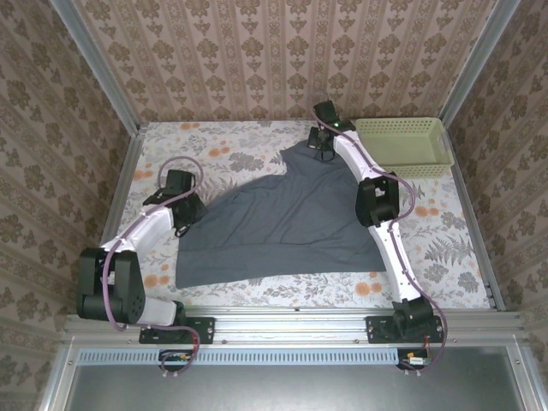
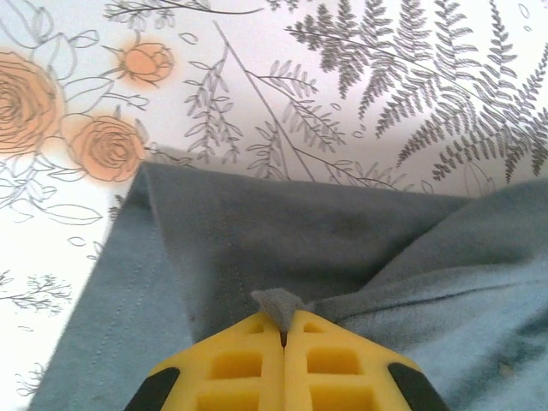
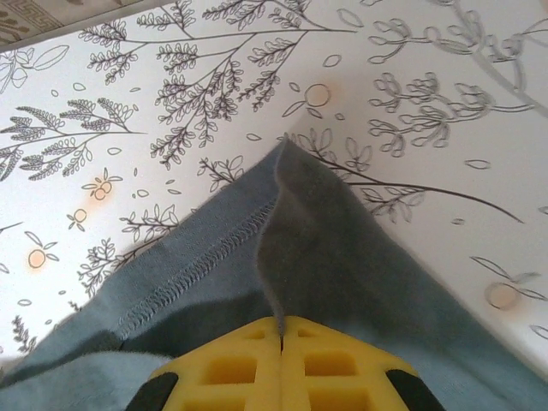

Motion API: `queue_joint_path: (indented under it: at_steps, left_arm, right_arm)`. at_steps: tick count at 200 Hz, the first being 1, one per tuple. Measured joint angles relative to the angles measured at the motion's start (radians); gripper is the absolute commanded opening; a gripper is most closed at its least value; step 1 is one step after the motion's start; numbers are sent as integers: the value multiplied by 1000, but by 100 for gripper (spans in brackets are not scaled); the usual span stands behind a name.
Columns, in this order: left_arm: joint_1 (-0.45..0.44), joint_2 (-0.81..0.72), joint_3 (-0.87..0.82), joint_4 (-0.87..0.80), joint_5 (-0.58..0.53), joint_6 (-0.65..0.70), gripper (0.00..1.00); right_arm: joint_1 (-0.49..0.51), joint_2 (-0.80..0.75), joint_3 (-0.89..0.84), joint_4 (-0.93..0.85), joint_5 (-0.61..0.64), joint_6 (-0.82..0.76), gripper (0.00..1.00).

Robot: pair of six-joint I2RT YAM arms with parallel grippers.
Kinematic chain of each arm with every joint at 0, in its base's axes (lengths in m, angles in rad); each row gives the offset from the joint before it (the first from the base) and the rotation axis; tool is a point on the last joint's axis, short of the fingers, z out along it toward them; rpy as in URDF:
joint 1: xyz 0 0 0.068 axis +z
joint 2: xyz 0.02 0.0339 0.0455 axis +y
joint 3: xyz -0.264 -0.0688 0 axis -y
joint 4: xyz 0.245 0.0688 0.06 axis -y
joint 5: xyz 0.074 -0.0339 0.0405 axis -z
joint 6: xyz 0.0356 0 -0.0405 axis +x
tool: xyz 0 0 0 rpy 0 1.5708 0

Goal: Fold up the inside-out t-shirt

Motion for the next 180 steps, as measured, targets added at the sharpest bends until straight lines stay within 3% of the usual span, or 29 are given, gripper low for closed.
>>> queue_joint_path:
  at_steps: [18,34,96,180]
  left_arm:
    - [24,-6,-8,0,2,1,0]
    - [43,-7,-9,0,9,5,0]
    - [112,-10,-9,0,59,28,0]
    - [189,-10,-9,-1,84,35,0]
  right_arm:
    - [-4,-58,-61,3,-3,-7,39]
    - [-6,-92,-83,6,-11,-19,51]
    - [-33,-116,-175,29,-76,-18,51]
    - [-22,-439,-828,196,-72,115,50]
